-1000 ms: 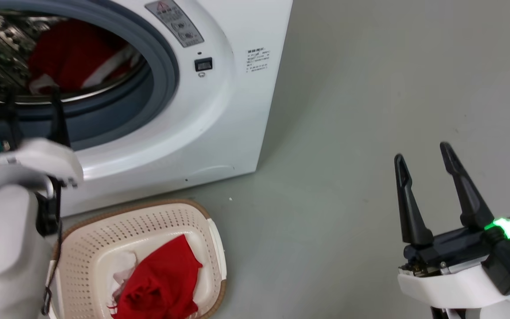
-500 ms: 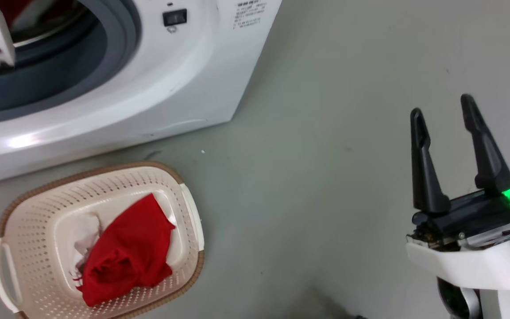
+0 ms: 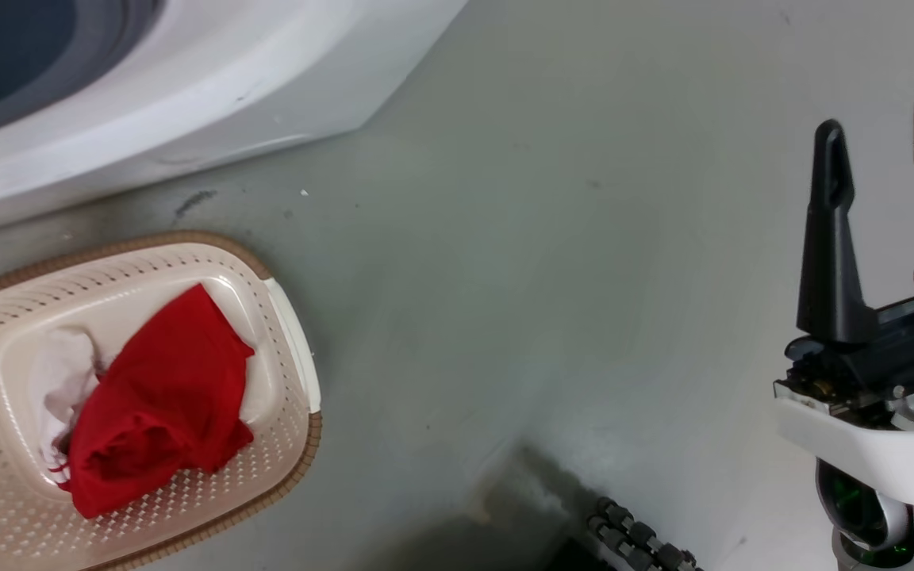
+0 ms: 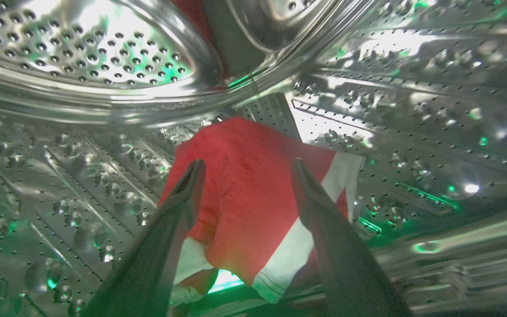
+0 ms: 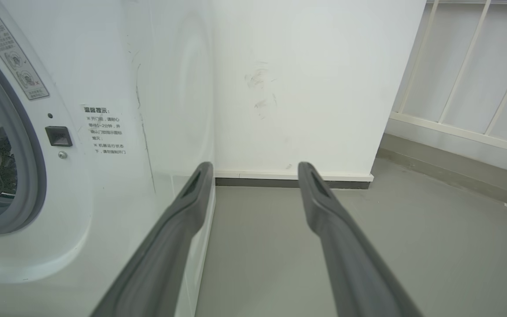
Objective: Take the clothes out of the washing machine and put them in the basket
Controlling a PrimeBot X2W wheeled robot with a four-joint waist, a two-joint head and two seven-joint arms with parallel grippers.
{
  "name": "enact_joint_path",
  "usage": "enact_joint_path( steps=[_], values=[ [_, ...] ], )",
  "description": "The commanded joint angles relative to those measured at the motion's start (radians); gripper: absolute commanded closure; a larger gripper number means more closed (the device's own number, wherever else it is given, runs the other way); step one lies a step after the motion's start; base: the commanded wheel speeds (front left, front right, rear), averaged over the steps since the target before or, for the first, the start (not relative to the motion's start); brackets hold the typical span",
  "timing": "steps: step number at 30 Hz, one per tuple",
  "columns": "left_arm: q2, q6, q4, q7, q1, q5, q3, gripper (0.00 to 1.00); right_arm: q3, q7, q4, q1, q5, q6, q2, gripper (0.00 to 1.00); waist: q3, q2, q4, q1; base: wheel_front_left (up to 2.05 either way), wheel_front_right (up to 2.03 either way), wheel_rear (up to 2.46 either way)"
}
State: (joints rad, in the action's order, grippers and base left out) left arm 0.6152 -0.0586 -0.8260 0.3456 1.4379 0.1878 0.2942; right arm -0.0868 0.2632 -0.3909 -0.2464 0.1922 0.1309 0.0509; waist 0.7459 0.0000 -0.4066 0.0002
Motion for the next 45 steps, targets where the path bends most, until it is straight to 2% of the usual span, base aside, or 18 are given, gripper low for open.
enact_joint_path(
  steps=[1, 7, 12, 18, 21, 32, 45],
  values=[
    [0.007, -0.006, -0.009, 0.029, 0.03, -0.002, 0.006, 0.0, 0.001, 0.002, -0.01, -0.018, 0.006, 0.0, -0.001, 0.0, 0.038, 0.0, -0.018, -0.0002, 0.0, 0.0, 0.0],
    [0.017, -0.046, -0.042, 0.23, 0.177, 0.0, 0.044, 0.0, 0.008, 0.002, -0.047, -0.034, 0.037, 0.0, -0.001, 0.0, 0.087, 0.0, -0.038, -0.0002, 0.0, 0.0, 0.0],
    [0.016, -0.063, -0.06, 0.392, 0.278, 0.011, 0.078, 0.0, 0.009, 0.002, -0.07, -0.043, 0.053, 0.0, -0.001, 0.0, 0.118, 0.0, -0.054, -0.0002, 0.0, 0.0, 0.0],
    [0.017, -0.069, -0.079, 0.581, 0.363, 0.04, 0.11, 0.0, 0.013, 0.002, -0.089, -0.045, 0.07, 0.0, -0.001, 0.0, 0.15, 0.0, -0.068, -0.0002, 0.0, 0.0, 0.0],
    [0.025, -0.069, -0.076, 0.638, 0.382, 0.049, 0.128, 0.0, 0.015, 0.002, -0.098, -0.047, 0.077, 0.0, -0.001, 0.0, 0.164, 0.0, -0.071, -0.0002, 0.0, 0.0, 0.0],
    [0.057, -0.071, -0.068, 0.695, 0.365, 0.1, 0.209, 0.0, 0.032, 0.002, -0.121, -0.04, 0.085, 0.0, -0.001, 0.0, 0.199, 0.0, -0.06, -0.0002, 0.0, 0.0, 0.0],
    [0.059, -0.071, -0.104, 0.642, 0.384, 0.111, 0.274, 0.0, 0.042, 0.002, -0.132, -0.03, 0.089, 0.0, -0.001, 0.0, 0.229, 0.0, -0.049, -0.0002, 0.0, 0.0, 0.0]
  ],
)
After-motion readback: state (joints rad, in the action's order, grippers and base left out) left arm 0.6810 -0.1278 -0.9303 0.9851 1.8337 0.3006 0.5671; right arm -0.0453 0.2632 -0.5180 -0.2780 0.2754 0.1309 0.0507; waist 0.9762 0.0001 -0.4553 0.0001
